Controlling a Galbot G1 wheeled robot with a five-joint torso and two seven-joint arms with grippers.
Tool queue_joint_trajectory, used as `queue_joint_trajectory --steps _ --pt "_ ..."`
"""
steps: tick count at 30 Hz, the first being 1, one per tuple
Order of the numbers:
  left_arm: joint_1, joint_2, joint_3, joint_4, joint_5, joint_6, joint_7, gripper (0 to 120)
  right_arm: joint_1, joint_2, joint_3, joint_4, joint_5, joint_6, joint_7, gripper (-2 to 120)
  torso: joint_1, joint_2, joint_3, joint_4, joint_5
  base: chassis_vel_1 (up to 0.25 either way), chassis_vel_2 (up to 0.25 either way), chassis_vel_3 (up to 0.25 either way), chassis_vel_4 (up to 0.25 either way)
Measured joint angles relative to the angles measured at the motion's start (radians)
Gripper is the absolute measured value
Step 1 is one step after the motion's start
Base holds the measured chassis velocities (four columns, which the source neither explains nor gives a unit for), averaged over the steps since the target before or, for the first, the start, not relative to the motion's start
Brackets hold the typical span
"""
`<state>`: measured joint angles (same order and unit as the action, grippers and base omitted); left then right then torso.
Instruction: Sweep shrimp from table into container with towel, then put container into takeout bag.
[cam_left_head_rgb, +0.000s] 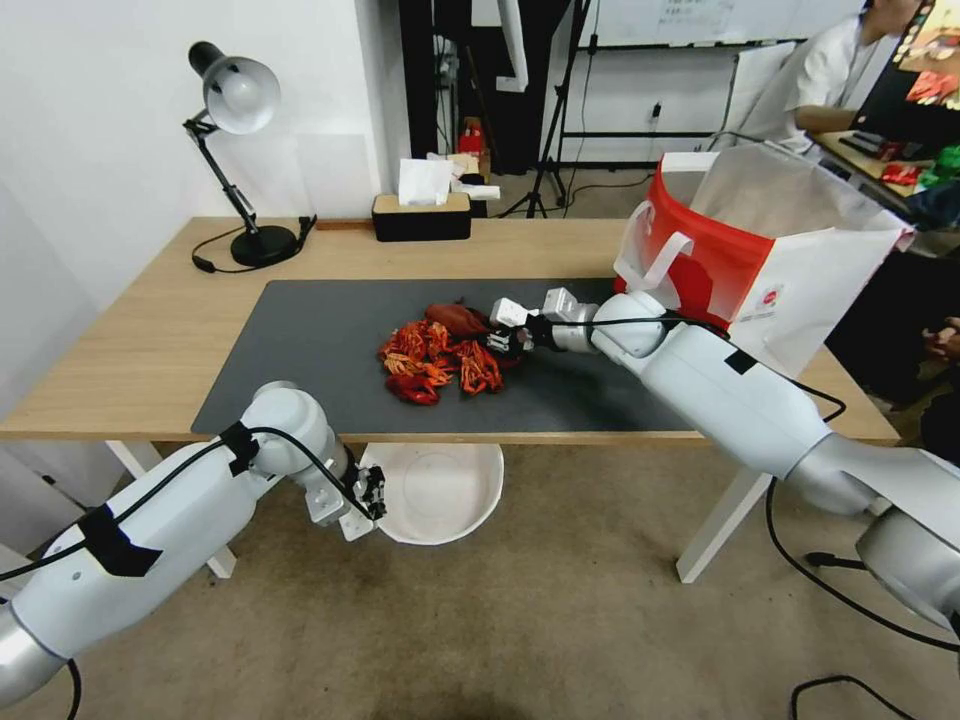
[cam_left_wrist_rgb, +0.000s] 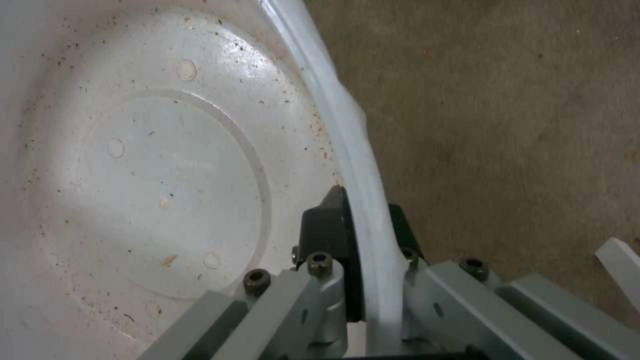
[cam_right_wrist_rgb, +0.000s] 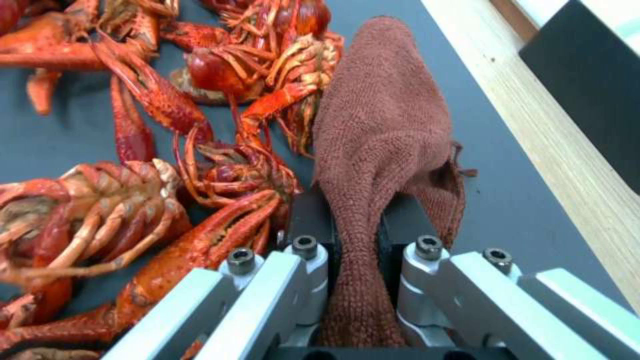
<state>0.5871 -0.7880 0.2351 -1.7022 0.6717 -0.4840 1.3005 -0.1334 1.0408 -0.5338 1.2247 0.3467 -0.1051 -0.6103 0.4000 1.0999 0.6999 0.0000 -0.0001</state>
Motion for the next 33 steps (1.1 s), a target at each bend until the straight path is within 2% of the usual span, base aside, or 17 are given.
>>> queue_joint_trajectory --steps 7,21,33 --pt "-0.038 -0.019 0.026 0.026 -0.025 0.006 0.019 0 -0.037 -0.056 0.001 0.074 0.024 -0.018 0.017 7 0.000 0.000 0.000 -0.0001 0.0003 0.000 0.000 0.000 0.000" --pt "-0.059 -0.036 0.050 0.047 -0.053 0.011 0.026 0 -0.117 -0.140 0.022 0.202 0.038 -0.039 0.039 7 0.000 0.000 0.000 0.0000 0.0003 0.000 0.000 0.000 0.000" --pt "-0.058 -0.033 0.057 0.047 -0.074 0.026 0.037 0 -0.160 -0.196 0.029 0.299 0.040 -0.051 0.045 7 0.000 0.000 0.000 0.0000 0.0000 0.000 0.000 0.000 0.000"
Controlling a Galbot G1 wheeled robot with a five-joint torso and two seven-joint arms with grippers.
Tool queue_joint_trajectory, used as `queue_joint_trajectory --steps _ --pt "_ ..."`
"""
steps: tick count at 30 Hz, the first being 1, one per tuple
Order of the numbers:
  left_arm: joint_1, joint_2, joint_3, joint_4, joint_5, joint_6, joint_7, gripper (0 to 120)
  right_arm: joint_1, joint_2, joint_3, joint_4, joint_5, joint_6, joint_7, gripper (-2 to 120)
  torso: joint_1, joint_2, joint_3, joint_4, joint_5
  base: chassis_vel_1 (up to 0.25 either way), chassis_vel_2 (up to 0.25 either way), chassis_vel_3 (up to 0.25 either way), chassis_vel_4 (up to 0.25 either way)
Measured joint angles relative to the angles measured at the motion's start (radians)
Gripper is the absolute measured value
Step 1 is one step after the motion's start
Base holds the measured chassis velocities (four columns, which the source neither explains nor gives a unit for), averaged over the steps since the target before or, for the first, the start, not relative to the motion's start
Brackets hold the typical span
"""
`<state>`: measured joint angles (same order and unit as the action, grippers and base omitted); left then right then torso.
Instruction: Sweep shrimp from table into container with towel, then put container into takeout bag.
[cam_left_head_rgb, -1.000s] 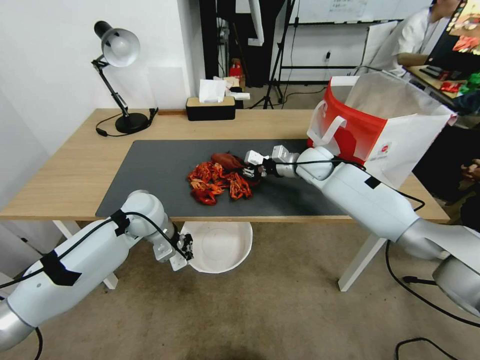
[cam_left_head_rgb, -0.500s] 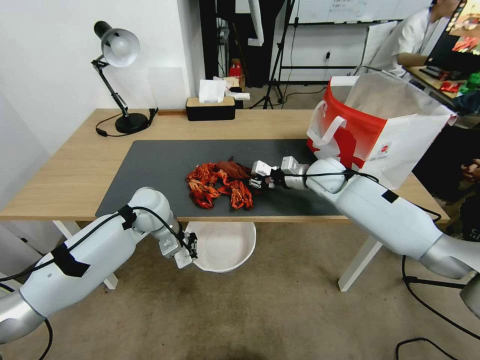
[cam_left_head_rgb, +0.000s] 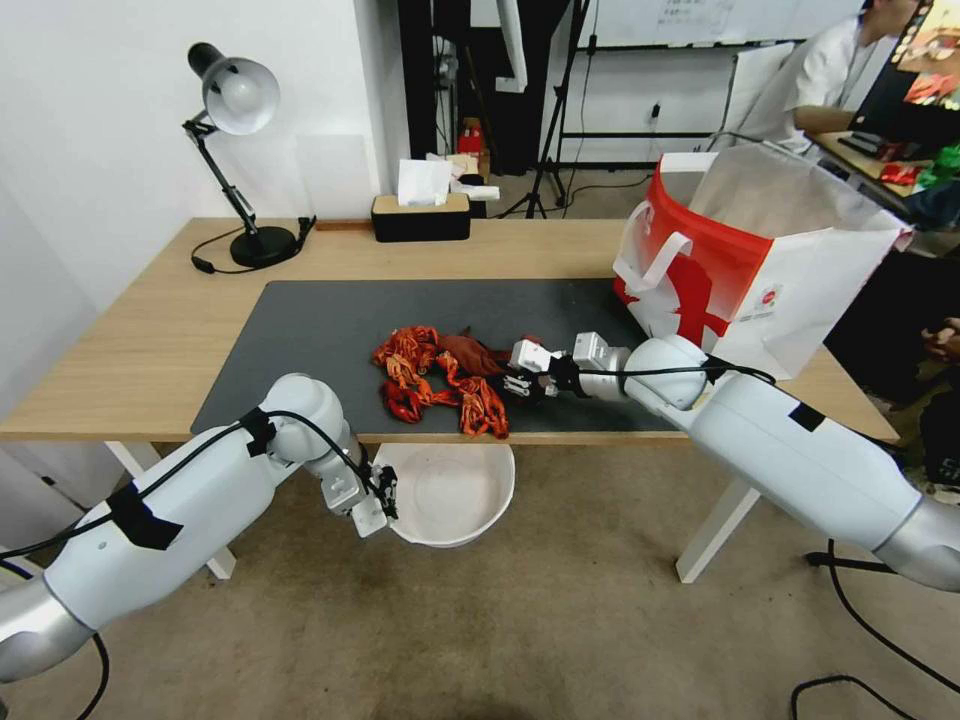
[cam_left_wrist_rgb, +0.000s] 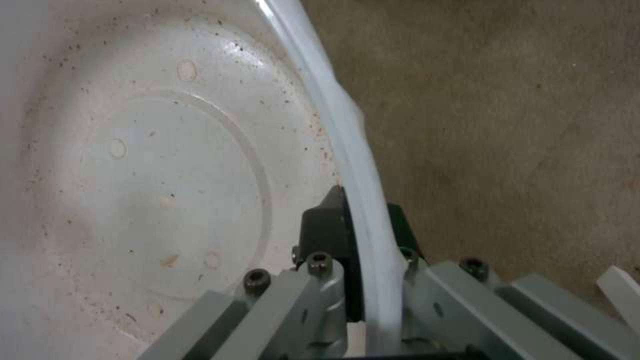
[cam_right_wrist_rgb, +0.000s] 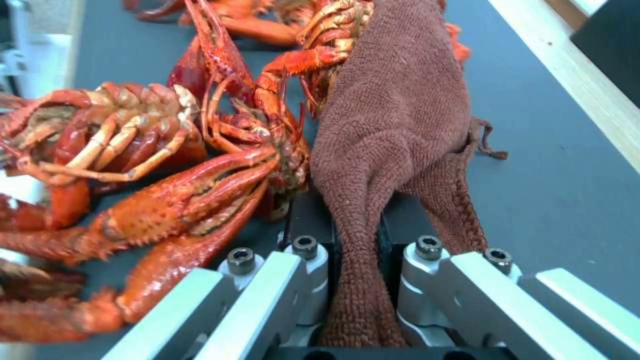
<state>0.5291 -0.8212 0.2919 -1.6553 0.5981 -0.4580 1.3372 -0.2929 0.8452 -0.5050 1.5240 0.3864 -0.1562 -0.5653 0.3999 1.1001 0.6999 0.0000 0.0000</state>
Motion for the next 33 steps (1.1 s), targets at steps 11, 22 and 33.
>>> queue_joint_trajectory --steps 11,22,33 --pt "0.000 -0.003 0.008 0.003 -0.009 0.007 0.006 0 -0.066 -0.047 0.029 0.108 0.000 -0.013 0.005 7 0.000 0.000 0.000 0.0001 0.0001 0.000 0.000 0.000 0.000" --pt "-0.007 -0.007 0.016 0.013 -0.013 0.008 0.009 0 -0.165 -0.111 0.083 0.222 -0.002 -0.020 0.003 7 0.000 0.000 0.000 0.0001 0.0001 0.000 0.000 0.000 0.000" --pt "-0.027 -0.021 0.027 0.024 -0.011 0.007 0.009 0 -0.230 -0.152 0.122 0.293 -0.005 -0.020 -0.015 7 0.000 0.000 0.000 0.0000 0.0001 0.000 0.000 0.000 0.000"
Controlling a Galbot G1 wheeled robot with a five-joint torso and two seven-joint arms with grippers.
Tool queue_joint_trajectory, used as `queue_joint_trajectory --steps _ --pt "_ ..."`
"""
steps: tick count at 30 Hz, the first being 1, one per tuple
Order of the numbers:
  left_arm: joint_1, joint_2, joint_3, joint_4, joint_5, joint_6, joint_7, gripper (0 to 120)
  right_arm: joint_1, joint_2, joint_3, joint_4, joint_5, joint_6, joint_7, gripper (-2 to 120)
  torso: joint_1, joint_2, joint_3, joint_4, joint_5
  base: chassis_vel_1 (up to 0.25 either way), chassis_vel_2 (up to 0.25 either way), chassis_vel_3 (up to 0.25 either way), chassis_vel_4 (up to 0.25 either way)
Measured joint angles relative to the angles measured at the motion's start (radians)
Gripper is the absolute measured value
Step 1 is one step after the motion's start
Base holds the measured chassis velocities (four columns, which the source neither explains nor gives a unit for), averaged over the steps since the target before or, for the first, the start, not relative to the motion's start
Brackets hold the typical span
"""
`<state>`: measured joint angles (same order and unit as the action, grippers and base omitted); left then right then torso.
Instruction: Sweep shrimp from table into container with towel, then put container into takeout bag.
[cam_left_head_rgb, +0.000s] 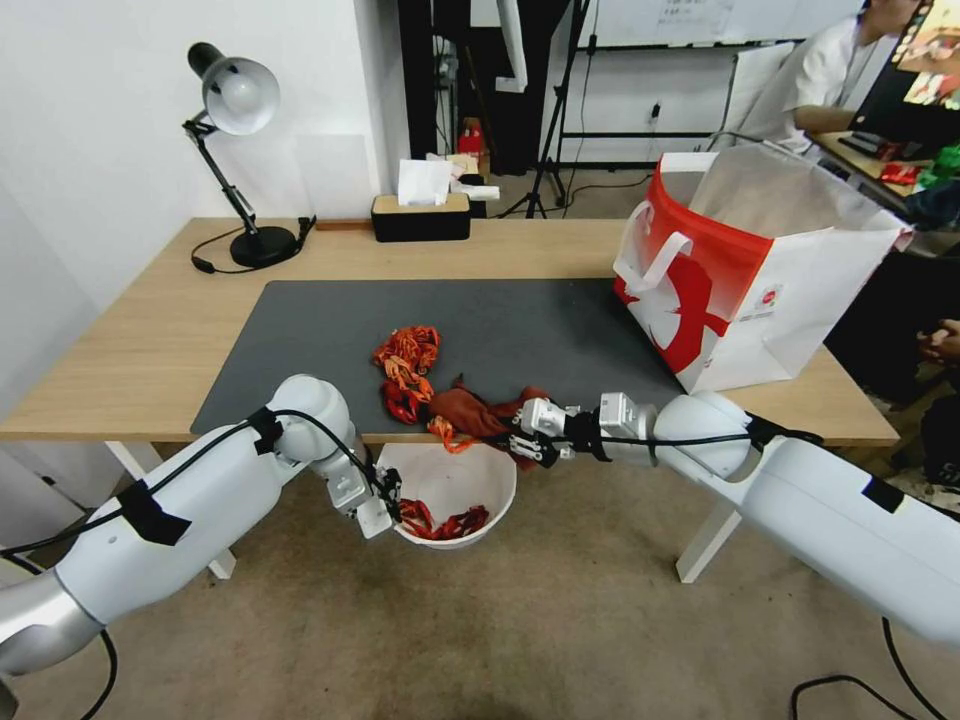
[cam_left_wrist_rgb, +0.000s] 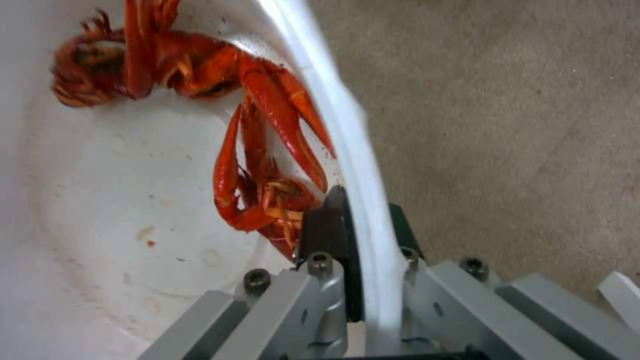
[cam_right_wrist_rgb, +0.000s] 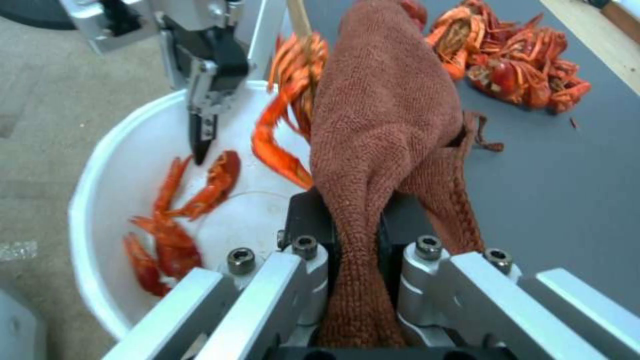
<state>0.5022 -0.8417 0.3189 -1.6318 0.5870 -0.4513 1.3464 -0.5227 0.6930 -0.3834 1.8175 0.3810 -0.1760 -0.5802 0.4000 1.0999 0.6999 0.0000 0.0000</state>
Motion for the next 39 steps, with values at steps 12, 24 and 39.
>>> queue_joint_trajectory --steps 12,24,39 --pt "0.000 0.010 0.001 -0.001 0.001 -0.001 0.000 0 -0.064 -0.036 0.057 0.068 0.022 0.001 -0.024 7 0.000 0.000 0.000 0.0000 0.0000 0.000 0.000 0.000 0.000" --pt "0.012 0.015 -0.010 -0.003 0.004 -0.002 -0.001 0 -0.094 -0.054 0.087 0.103 0.092 0.005 -0.038 7 0.000 0.000 0.000 0.0000 -0.0001 0.000 0.000 0.000 0.000" --pt "0.043 0.058 -0.044 -0.021 0.018 -0.011 -0.004 0 0.170 0.069 -0.001 -0.087 0.304 0.013 0.132 7 0.000 0.000 0.000 -0.0001 -0.0001 0.000 0.000 0.000 0.000"
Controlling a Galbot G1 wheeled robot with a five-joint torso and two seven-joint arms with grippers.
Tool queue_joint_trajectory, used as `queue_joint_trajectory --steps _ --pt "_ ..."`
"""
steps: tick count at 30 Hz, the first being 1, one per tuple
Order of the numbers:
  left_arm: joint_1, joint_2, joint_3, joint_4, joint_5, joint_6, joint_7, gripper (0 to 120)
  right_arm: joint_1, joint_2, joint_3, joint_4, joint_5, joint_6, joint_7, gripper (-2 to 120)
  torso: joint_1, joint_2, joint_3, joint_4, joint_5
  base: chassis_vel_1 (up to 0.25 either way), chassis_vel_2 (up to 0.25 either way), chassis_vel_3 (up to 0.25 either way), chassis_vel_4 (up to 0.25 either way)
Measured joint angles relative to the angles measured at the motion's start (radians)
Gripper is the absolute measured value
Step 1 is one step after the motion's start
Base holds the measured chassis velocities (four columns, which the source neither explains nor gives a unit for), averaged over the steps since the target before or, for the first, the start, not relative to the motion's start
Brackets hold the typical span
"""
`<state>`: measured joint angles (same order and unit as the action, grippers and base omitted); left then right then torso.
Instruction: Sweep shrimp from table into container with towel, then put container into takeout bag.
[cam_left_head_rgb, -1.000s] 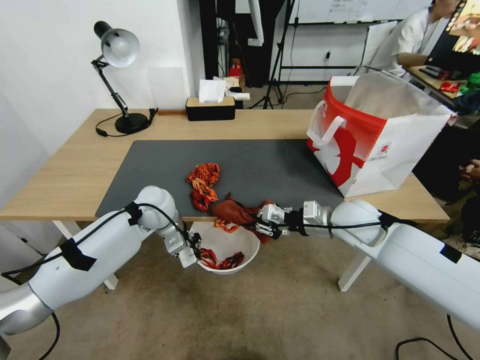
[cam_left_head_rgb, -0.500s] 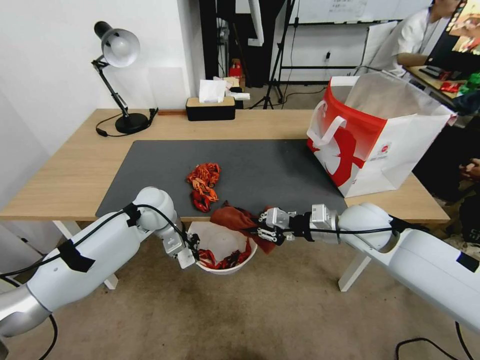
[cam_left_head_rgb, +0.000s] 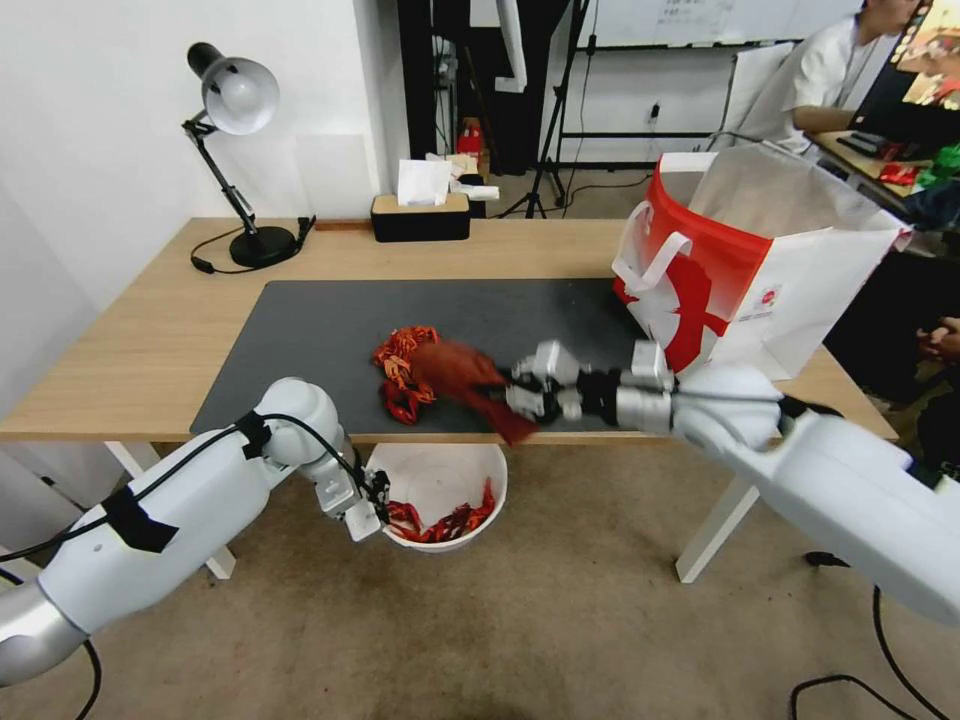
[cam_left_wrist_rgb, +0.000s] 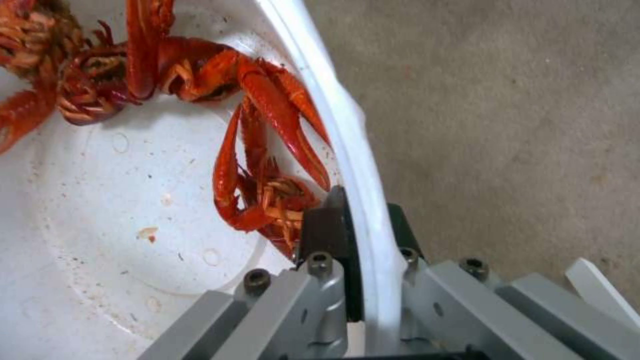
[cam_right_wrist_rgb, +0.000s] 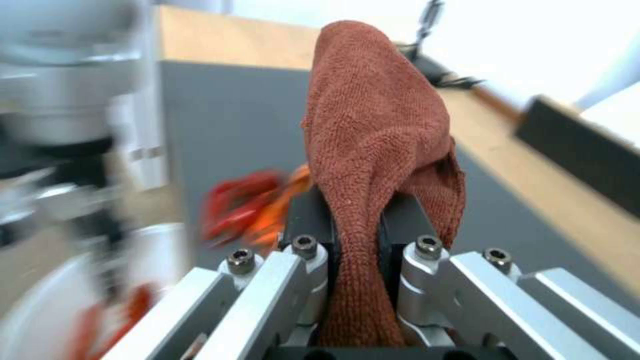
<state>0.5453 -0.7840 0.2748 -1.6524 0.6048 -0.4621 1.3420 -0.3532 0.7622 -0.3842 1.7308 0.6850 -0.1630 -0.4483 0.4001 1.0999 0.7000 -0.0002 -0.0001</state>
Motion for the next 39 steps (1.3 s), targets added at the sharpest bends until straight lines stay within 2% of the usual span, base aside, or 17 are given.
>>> queue_joint_trajectory --steps 1,3,5,6,8,11,13,14,16,19,28,31,39 --pt "0.005 0.011 -0.012 0.000 0.000 -0.007 0.000 0 0.065 0.058 -0.040 -0.087 -0.008 0.002 0.042 7 0.000 0.000 0.000 0.0001 0.0003 0.000 0.000 0.000 0.000" --pt "0.007 0.013 -0.015 0.001 0.000 -0.009 0.000 0 0.079 0.072 -0.048 -0.110 -0.014 0.002 0.050 7 0.000 0.000 0.000 0.0003 0.0002 0.000 0.000 0.000 0.000" --pt "0.022 0.024 -0.034 0.008 0.000 -0.017 -0.002 0 0.178 0.191 -0.098 -0.273 -0.058 -0.003 0.076 7 0.000 0.000 0.000 0.0003 0.0000 0.000 0.000 0.000 0.000" --pt "0.022 0.024 -0.034 0.008 0.000 -0.017 -0.002 0 0.178 0.191 -0.098 -0.273 -0.058 -0.003 0.076 7 0.000 0.000 0.000 0.0003 0.0000 0.000 0.000 0.000 0.000" --pt "0.038 0.028 -0.057 0.022 0.000 -0.028 -0.007 0 0.258 0.304 -0.140 -0.416 -0.104 -0.010 0.073 7 0.000 0.000 0.000 0.0009 -0.0006 0.000 0.000 0.000 0.000" --pt "0.041 0.029 -0.066 0.030 0.002 -0.031 -0.013 0 0.286 0.345 -0.158 -0.479 -0.124 -0.007 0.065 7 0.000 0.000 0.000 0.0011 -0.0003 0.000 0.000 0.000 0.000" --pt "0.046 0.029 -0.081 0.041 0.003 -0.038 -0.021 0 0.318 0.409 -0.175 -0.600 -0.185 0.006 0.032 7 0.000 0.000 0.000 0.0006 -0.0003 0.000 0.000 0.000 0.000" --pt "0.046 0.029 -0.081 0.041 0.003 -0.038 -0.021 0 0.318 0.409 -0.175 -0.600 -0.185 0.006 0.032 7 0.000 0.000 0.000 0.0006 -0.0003 0.000 0.000 0.000 0.000" --pt "0.058 0.031 -0.091 0.040 0.003 -0.041 -0.023 0 0.327 0.452 -0.170 -0.714 -0.241 0.028 0.002 7 0.000 0.000 0.000 -0.0002 0.0000 0.000 0.000 0.000 0.000" --pt "0.068 0.032 -0.099 0.037 0.003 -0.043 -0.023 0 0.329 0.475 -0.156 -0.775 -0.259 0.038 -0.018 7 0.000 0.000 0.000 -0.0003 0.0001 0.000 0.000 0.000 0.000" --pt "0.078 0.030 -0.110 0.046 0.007 -0.052 -0.028 0 0.332 0.510 -0.149 -0.857 -0.261 0.050 -0.074 7 0.000 0.000 0.000 0.0000 0.0000 0.000 0.000 0.000 0.000" --pt "0.076 0.031 -0.111 0.051 0.010 -0.055 -0.028 0 0.328 0.552 -0.152 -0.907 -0.259 0.095 -0.126 7 0.000 0.000 0.000 0.0002 0.0000 0.000 0.000 0.000 0.000" --pt "0.080 0.035 -0.118 0.047 0.013 -0.055 -0.028 0 0.324 0.578 -0.177 -0.923 -0.254 0.127 -0.175 7 0.000 0.000 0.000 0.0002 0.0000 0.000 0.000 0.000 0.000"
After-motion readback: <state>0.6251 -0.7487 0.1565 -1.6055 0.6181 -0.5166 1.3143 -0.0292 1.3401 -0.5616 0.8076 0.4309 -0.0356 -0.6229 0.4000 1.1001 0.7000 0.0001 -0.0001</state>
